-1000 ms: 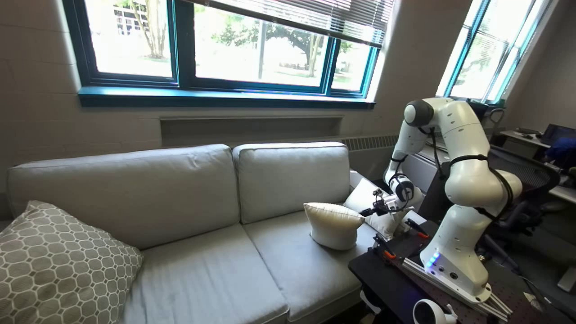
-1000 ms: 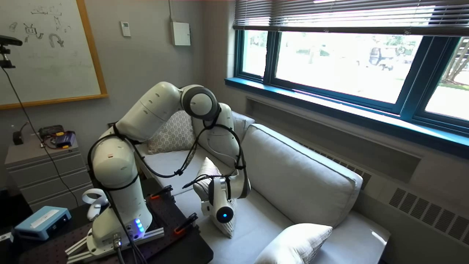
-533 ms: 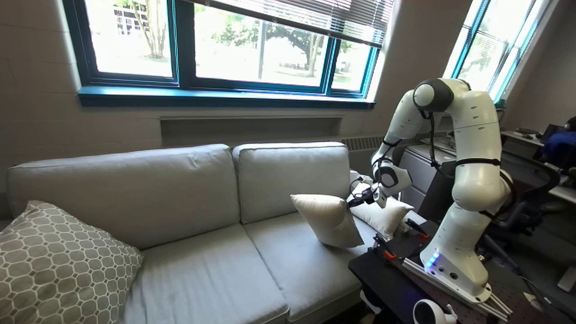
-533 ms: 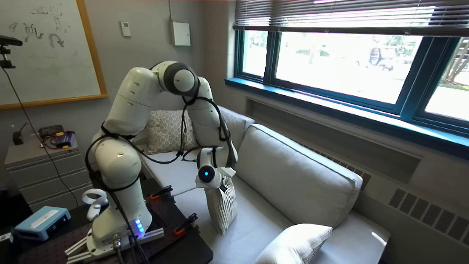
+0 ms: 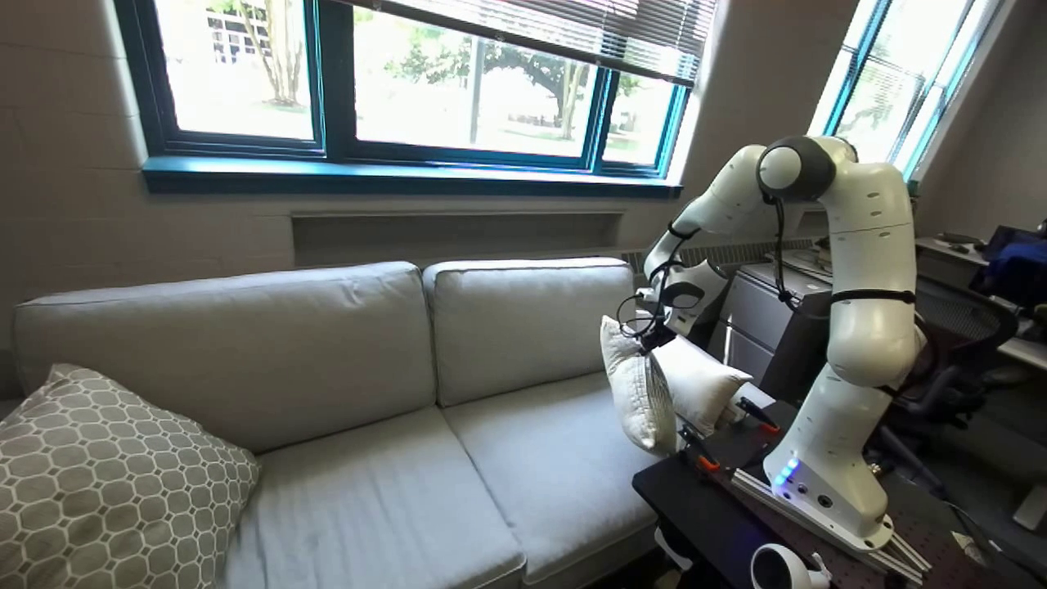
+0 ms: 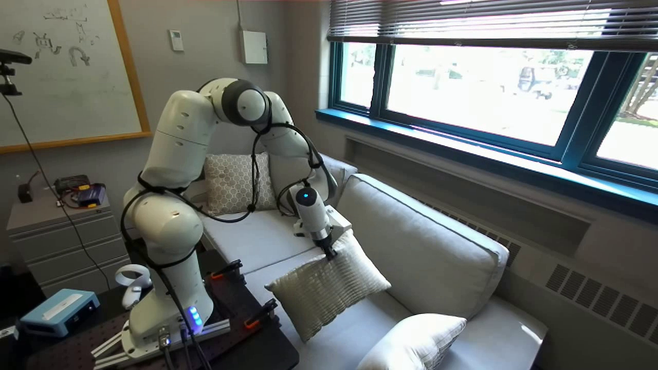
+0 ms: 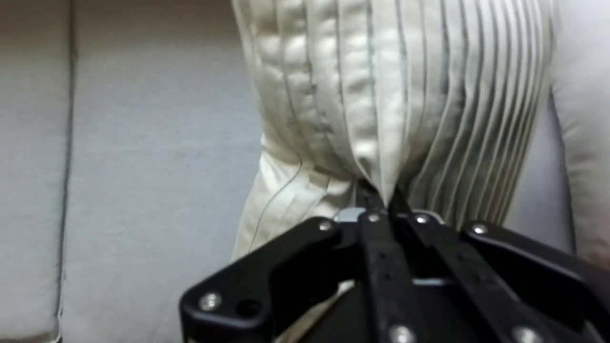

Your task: Arrange the cushions on the couch

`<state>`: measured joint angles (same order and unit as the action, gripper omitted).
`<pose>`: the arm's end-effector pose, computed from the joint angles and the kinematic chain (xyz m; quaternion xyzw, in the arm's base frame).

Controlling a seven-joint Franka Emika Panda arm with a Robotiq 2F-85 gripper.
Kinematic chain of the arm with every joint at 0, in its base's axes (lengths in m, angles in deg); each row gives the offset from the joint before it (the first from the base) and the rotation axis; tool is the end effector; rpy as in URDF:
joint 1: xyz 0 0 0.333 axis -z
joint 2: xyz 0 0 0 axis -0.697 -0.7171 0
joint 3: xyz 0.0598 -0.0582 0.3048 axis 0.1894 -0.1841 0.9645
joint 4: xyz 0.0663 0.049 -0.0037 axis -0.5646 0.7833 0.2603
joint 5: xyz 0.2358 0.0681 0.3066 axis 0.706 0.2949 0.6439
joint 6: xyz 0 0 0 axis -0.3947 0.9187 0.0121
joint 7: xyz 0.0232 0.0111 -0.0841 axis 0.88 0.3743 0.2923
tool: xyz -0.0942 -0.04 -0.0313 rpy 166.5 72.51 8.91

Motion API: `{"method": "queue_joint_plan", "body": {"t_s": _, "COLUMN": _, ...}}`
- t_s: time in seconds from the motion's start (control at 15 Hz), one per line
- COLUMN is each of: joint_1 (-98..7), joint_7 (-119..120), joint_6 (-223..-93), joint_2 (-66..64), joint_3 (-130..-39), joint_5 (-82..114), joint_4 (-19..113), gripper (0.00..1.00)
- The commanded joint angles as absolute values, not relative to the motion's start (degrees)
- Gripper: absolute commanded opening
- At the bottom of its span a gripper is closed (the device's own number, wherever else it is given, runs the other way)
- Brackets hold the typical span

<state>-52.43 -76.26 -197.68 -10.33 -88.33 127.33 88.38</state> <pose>0.4420 -0.0776 0.1415 0.0590 0.9792 0.0321 0.1912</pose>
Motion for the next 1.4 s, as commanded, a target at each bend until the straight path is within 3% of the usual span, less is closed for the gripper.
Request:
{"method": "queue_joint_plan", "body": {"t_s": 0.0, "joint_1": -44.4, "joint_7": -92.1, "joint_6": -199.2, "joint_2": -15.7, "joint_3": -83.9, "joint_5": 111.3, "joint_4": 89.6, "gripper": 0.01}}
{"method": "queue_joint_plan", "body": {"t_s": 0.47, "joint_1": -59.9, "joint_7": -107.5, "joint_6": -175.4, "joint_2": -18.3, "joint_3": -104.4, "joint_5": 74.9, "joint_4": 85.5, "gripper": 0.02}}
{"method": "queue_joint_plan", "body": {"t_s": 0.73, "joint_1": -63.9, "joint_7": -108.7, "joint_6": -167.8, "joint_2": -16.3, "joint_3": -109.7, "joint_5": 58.8, "joint_4": 77.2, "gripper": 0.02}}
{"method": "queue_joint_plan", "body": {"t_s": 1.0, "joint_1": -50.5, "joint_7": -103.5, "joint_6": -166.9, "joint_2": -14.1, "joint_3": -97.6, "joint_5": 45.7, "joint_4": 70.7, "gripper": 0.02}}
{"method": "queue_joint_plan", "body": {"t_s": 1.33, "joint_1": -36.6, "joint_7": -87.4, "joint_6": -163.2, "joint_2": -16.6, "joint_3": -86.3, "joint_5": 49.5, "joint_4": 65.9, "gripper": 0.02}}
